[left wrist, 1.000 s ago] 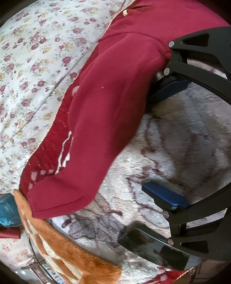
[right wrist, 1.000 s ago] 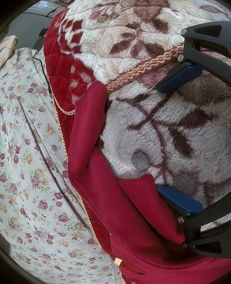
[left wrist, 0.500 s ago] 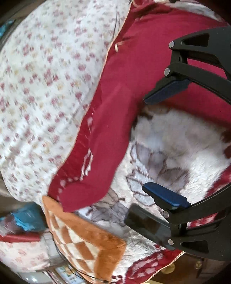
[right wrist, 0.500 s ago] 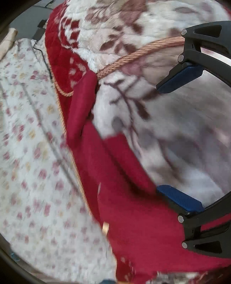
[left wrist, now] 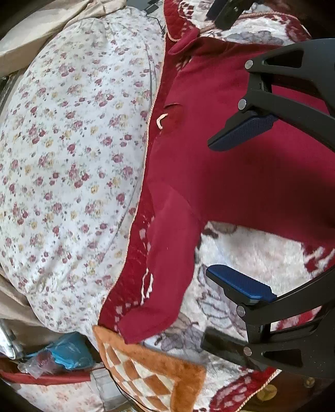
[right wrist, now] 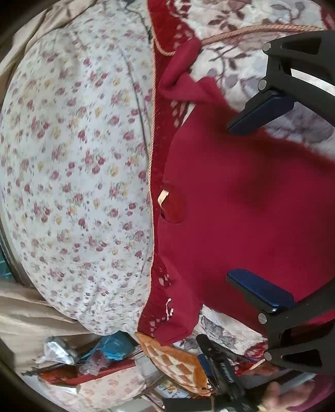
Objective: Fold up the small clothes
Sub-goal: 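Lay the red sweatshirt flat with both grippers, collar away, sleeves spread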
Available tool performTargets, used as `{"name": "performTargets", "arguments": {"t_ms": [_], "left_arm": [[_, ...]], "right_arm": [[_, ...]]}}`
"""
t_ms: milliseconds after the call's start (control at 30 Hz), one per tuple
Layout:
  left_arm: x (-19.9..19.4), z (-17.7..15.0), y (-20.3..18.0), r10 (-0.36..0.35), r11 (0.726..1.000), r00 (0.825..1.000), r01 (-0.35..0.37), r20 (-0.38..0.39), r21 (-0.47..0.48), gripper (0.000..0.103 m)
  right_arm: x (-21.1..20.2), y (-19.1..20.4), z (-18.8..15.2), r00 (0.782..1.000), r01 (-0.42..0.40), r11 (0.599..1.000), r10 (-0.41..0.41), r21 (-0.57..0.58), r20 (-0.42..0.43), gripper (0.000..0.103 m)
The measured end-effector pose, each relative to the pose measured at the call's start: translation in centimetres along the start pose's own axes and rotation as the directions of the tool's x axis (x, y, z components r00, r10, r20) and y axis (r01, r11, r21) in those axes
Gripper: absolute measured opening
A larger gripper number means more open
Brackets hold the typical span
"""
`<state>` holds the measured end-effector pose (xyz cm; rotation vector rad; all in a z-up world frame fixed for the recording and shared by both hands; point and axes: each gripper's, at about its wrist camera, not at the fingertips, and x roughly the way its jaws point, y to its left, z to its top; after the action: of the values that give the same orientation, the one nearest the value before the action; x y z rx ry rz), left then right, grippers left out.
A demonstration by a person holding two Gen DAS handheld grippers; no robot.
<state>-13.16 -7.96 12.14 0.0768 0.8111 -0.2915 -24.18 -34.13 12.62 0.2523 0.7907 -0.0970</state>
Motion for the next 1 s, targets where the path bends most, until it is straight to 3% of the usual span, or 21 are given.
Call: {"name": "performTargets", "arguments": {"t_ms": [133,333,467,567,1000], "left_arm": [[1.8,0.2,-1.0,-0.027,1.000,0.999,0.028,-0.025,0.004,0.090],[4.8,0.1,-3.2,-0.038,0.998,0.999,0.038,-0.018,0.046,0.090],[6.6,-0.4,-3.7,-0.054,0.997,0.997,0.056,-0.048,0.056,0.090],[7.6,-0.7,-3.8,-0.024,0.996,0.998,0.028,-0.050,0.079,0.090],[9.2,-1.4,-3.8,-0.010,0.997,0.998,0.014,-0.055,0.081,0.090]], "right_arm": [[1.7,0.9,0.8,1.000,-0.022,0.999,0.021,0.026,0.011,0.103],[4.5,0.9,1.4,0.999,0.032,0.999,-0.033,0.030,0.025,0.103],[6.5,-0.2,1.0,1.000,-0.014,0.996,0.013,0.084,0.009,0.103],[7.9,-0.5,0.5,0.999,-0.030,0.996,0.031,0.085,-0.016,0.103],[9.8,-0.5,-0.5,0.996,0.086,0.995,-0.085,0.058,-0.019,0.103]]}}
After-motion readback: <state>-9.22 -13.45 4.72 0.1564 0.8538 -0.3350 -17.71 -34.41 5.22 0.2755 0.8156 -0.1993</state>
